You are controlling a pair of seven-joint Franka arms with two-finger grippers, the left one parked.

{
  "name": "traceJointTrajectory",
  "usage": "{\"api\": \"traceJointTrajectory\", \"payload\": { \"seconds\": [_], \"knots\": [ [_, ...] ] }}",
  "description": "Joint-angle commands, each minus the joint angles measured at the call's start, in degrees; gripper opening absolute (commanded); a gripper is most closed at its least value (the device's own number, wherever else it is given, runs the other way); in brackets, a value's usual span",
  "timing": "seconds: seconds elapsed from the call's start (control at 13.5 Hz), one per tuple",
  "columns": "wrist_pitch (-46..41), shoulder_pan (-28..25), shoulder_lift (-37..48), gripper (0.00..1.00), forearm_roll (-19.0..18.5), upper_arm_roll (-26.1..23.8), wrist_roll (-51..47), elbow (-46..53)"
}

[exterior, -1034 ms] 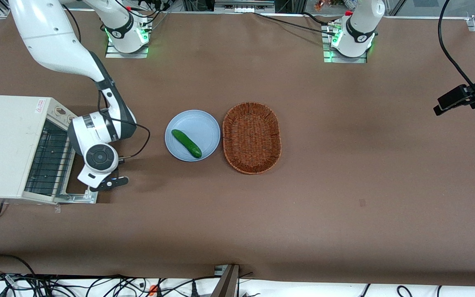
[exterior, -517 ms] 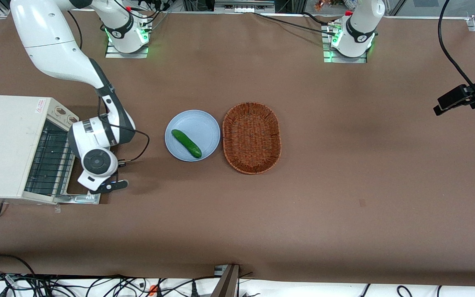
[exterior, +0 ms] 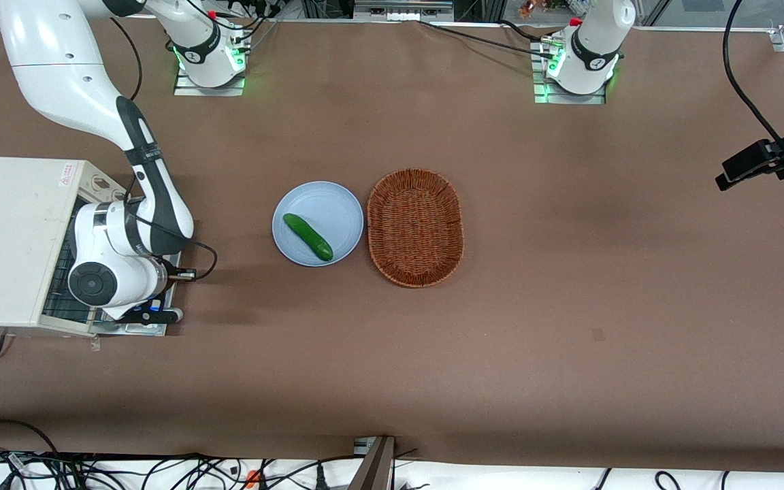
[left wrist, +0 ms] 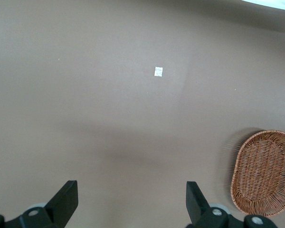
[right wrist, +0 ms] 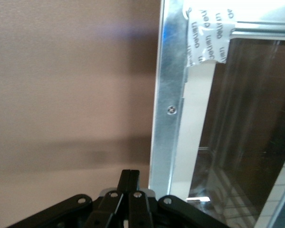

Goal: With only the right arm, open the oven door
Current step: 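Pull the handle outward and down with the right gripper, swinging the door open, then release the handle and lift the right gripper away from the open door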

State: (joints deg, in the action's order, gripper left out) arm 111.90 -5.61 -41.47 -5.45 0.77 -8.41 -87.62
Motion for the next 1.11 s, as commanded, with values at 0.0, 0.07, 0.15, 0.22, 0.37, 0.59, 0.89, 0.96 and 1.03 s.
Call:
{"api": "traceJointTrajectory", "payload": {
  "seconds": [0.0,0.07,0.15,0.22,0.37,0.59,0.89,0.96,1.03],
  "knots": [
    [-0.89,-0.37,0.43,0.0,2.54,-0.07,-0.64,0.08],
    [-1.33,0.15,0.52,0.0,5.33,-0.07,-0.29,0.17],
    [-1.33,0.59,0.6,0.0,8.23,0.02,0.32,0.17],
    [-1.77,0.77,1.13,0.0,9.39,0.11,0.5,0.17],
    [-5.45,0.86,4.54,0.0,9.58,0.28,0.33,0.17],
    [-9.67,0.95,10.78,0.0,10.2,0.02,-0.19,0.17],
    [-13.35,0.95,17.64,0.0,9.49,0.37,1.82,0.78],
    [-15.55,0.95,19.05,0.01,9.41,0.46,2.87,1.74],
    [-18.36,1.04,20.37,0.05,9.32,0.89,4.01,2.53]
  ]
}}
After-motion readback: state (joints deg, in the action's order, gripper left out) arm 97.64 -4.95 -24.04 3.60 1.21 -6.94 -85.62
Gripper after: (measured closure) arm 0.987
